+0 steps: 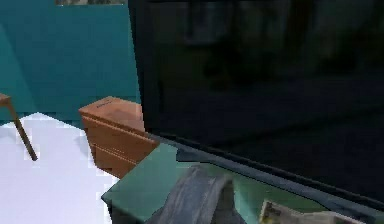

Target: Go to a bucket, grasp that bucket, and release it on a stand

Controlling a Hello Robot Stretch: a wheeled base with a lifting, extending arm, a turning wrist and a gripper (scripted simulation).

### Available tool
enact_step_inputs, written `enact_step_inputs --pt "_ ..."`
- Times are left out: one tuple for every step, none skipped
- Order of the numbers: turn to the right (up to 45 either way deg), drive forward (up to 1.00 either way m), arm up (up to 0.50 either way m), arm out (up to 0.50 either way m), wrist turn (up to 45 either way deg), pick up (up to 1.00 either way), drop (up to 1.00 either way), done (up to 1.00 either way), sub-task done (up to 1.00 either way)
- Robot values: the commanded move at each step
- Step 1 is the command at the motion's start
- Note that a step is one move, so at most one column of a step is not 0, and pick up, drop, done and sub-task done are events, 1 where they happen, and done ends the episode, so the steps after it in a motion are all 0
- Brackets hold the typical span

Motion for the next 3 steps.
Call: enact_step_inputs --pt "-45.0 0.00 0.00 0.00 0.0 0.00 0.00 0.00 0.00" --pt "-45.0 0.00 0.00 0.00 0.0 0.00 0.00 0.00 0.00" --pt "-27.0 0.00 0.00 0.00 0.0 0.00 0.00 0.00 0.00"
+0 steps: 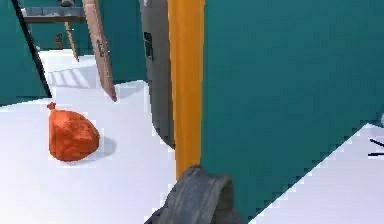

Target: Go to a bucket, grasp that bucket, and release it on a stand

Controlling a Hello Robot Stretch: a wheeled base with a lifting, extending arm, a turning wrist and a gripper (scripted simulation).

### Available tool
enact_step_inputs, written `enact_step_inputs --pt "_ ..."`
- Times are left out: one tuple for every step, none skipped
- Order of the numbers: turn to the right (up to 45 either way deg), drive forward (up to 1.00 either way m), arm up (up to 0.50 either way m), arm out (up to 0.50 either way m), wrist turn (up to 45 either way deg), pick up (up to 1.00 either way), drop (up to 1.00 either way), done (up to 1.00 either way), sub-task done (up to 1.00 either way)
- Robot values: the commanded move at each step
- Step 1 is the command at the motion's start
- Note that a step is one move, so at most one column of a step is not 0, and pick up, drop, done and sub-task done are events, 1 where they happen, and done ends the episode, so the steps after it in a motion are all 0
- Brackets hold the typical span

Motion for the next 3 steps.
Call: enact_step_inputs --pt "45.0 0.00 0.00 0.00 0.0 0.00 0.00 0.00 0.00" --pt "45.0 0.00 0.00 0.00 0.0 0.00 0.00 0.00 0.00" --pt "9.0 0.00 0.00 0.00 0.0 0.00 0.00 0.00 0.00"
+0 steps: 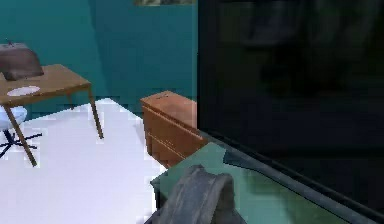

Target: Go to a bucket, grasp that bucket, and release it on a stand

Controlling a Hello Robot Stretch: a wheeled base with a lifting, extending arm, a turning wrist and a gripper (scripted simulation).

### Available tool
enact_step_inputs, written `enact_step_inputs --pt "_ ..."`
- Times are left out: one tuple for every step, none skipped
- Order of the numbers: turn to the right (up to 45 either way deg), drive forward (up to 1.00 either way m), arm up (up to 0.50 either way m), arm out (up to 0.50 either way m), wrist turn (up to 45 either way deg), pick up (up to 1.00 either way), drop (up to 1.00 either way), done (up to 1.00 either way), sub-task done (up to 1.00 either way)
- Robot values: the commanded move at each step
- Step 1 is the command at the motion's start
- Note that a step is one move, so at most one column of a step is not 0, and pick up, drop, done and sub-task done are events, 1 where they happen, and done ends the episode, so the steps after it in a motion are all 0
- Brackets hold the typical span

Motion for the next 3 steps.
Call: enact_step_inputs --pt "-45.0 0.00 0.00 0.00 0.0 0.00 0.00 0.00 0.00" --pt "-45.0 0.00 0.00 0.00 0.0 0.00 0.00 0.00 0.00" --pt "45.0 0.00 0.00 0.00 0.0 0.00 0.00 0.00 0.00"
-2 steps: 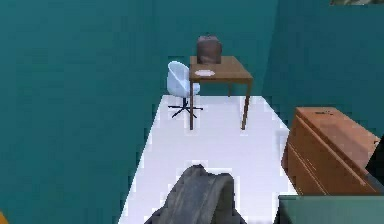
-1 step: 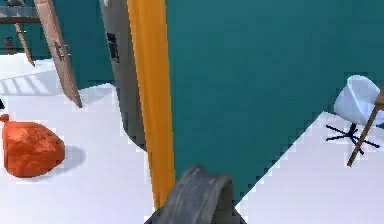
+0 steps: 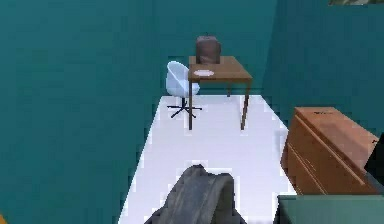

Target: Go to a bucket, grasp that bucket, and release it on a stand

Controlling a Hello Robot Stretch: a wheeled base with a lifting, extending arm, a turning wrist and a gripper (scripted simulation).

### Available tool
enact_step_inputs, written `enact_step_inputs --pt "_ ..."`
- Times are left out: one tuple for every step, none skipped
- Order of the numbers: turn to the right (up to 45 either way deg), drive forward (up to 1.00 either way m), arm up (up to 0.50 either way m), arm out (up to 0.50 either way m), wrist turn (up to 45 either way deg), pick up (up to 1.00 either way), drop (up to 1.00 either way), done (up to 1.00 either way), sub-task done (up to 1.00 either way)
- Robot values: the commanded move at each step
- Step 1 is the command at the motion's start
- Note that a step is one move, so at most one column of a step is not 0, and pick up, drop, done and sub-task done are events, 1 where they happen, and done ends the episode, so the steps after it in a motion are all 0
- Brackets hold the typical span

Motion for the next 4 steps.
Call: enact_step_inputs --pt "27.0 0.00 0.00 0.00 0.0 0.00 0.00 0.00 0.00" --pt "0.0 0.00 0.00 0.48 0.0 0.00 0.00 0.00 0.00" --pt "0.0 0.00 0.00 0.00 39.0 0.00 0.00 0.00 0.00" --pt "0.0 0.00 0.00 0.00 39.0 0.00 0.00 0.00 0.00"
